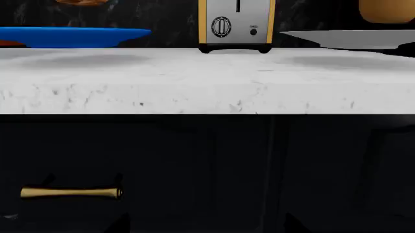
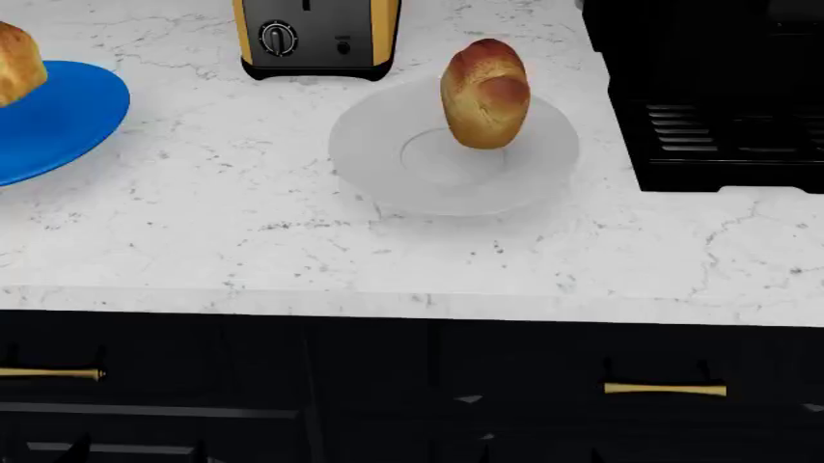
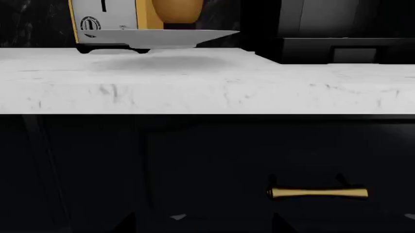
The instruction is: Place all breads on the cutting board.
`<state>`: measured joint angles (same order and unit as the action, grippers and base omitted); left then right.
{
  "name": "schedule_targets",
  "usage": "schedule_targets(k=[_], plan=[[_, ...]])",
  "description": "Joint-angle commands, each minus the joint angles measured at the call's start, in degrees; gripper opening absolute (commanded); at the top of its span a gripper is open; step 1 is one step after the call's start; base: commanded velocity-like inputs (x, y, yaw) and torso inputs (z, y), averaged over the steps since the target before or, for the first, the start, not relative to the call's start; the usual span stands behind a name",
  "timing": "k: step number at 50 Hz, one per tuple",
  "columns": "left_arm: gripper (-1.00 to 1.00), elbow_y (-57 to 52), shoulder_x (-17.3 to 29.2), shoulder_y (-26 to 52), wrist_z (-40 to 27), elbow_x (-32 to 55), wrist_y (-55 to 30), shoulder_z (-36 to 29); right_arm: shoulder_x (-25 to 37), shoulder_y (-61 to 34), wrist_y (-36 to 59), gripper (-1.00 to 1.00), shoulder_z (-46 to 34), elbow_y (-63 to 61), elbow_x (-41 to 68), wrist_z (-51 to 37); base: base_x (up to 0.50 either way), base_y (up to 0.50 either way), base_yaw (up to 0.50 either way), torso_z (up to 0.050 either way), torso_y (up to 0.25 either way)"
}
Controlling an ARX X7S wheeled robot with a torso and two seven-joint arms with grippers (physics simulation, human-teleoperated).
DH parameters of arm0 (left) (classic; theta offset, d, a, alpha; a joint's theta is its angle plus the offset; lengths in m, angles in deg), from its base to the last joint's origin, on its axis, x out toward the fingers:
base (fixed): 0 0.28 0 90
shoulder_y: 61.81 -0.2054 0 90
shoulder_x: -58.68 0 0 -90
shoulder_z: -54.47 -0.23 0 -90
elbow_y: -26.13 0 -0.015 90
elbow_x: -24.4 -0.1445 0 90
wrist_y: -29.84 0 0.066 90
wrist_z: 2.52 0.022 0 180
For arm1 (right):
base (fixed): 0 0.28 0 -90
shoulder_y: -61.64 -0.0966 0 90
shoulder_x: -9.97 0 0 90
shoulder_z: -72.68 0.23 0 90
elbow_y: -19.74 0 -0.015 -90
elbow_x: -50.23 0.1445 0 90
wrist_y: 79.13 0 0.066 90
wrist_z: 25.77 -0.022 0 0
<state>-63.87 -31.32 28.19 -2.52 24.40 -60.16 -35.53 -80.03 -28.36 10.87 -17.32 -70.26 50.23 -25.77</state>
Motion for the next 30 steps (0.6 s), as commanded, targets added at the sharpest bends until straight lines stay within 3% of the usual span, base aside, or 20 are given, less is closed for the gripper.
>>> schedule_targets(k=[1, 19, 30], plan=[[1.0, 0.0, 0.6, 0.0, -0.6, 0.6, 0.0, 0.0, 1.1, 0.3, 1.1, 1.0, -1.2, -1.4, 1.1, -1.3, 0.0, 0.0, 0.0, 0.0, 0.0], [1.0, -0.8, 3.1, -0.5, -4.5, 1.1, 1.2, -4.8, 3.6, 0.0, -0.9, 1.0, -4.7, 0.1, 1.0, -5.6, 0.0, 0.0, 0.0, 0.0, 0.0], [1.0, 0.0, 3.7, 0.3, -6.8, 1.8, 1.0, -5.4, 4.6, 0.0, -2.2, 1.0, -5.7, 0.1, 1.7, -6.3, 0.0, 0.0, 0.0, 0.05, 0.0]])
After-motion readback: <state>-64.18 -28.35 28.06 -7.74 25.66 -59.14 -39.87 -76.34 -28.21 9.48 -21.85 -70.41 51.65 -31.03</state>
